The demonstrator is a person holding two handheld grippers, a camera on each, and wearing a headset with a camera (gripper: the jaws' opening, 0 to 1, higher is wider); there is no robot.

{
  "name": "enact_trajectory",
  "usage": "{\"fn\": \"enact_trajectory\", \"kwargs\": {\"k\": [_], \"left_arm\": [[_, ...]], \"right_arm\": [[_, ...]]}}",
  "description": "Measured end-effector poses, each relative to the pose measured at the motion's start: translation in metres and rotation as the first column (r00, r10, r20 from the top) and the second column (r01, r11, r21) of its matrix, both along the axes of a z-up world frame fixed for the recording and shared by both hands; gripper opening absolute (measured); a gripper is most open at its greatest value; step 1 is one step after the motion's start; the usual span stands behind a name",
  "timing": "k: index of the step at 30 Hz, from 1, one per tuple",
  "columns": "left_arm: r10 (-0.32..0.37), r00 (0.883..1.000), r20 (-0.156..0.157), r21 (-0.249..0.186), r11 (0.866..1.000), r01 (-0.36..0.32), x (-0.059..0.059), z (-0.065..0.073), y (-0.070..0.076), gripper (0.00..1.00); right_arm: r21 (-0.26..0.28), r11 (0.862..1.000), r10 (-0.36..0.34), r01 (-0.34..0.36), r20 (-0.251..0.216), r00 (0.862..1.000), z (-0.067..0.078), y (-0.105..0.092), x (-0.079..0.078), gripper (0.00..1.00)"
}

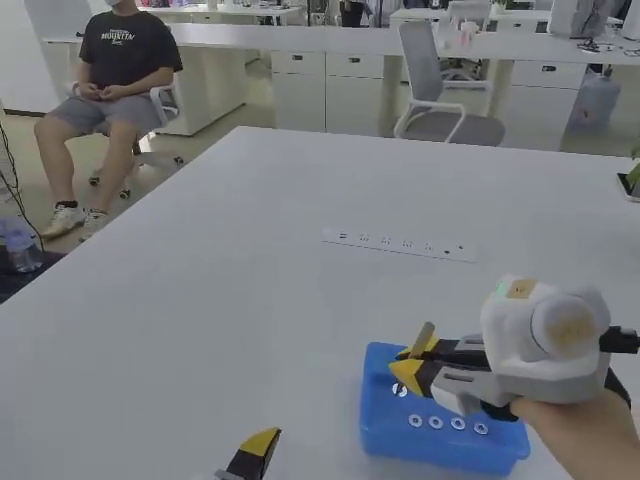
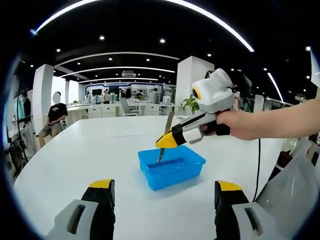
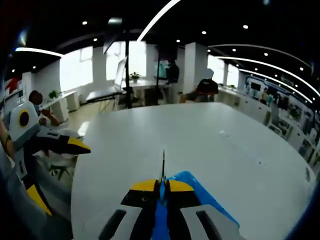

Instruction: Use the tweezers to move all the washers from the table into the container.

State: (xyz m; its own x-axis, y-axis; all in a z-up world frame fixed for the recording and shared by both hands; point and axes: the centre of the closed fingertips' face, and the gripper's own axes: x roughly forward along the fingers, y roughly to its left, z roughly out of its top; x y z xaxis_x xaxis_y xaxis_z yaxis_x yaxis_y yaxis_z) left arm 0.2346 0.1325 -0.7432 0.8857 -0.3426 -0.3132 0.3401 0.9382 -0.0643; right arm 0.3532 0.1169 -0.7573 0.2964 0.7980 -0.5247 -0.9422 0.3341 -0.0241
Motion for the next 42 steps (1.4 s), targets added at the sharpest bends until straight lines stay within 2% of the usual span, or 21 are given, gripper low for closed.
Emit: {"fn": "enact_trajectory", "kwargs": {"k": [10, 20, 30, 38, 42], "left_arm": [[-0.014, 1.000, -0.002, 0.004, 1.000, 0.014, 0.000, -0.002, -0.002, 0.83], [-0.013, 1.000, 0.001, -0.002, 1.000, 0.013, 0.000, -0.001, -0.001, 0.83], [-0.009, 1.000, 0.003, -0.001, 1.000, 0.009, 0.000, 0.000, -0.001, 0.83], [-0.010, 1.000, 0.001, -0.001, 1.000, 0.010, 0.000, -0.001, -0.001, 0.83], [-0.007, 1.000, 0.000, -0.002, 1.000, 0.007, 0.000, -0.002, 0.000, 0.83]], "right_arm": [[-0.051, 0.999, 0.002, -0.003, -0.025, 1.000, -0.018, -0.004, 0.010, 0.03], [-0.105, 0.994, 0.002, -0.010, -0.074, 0.997, -0.046, -0.002, 0.015, 0.03], [-0.133, 0.991, 0.006, -0.019, -0.098, 0.995, -0.059, 0.002, 0.010, 0.03], [-0.135, 0.991, 0.014, -0.026, -0.091, 0.996, -0.059, 0.003, 0.009, 0.03], [-0.119, 0.993, -0.011, -0.002, -0.110, 0.994, -0.059, 0.004, 0.012, 0.04]]}}
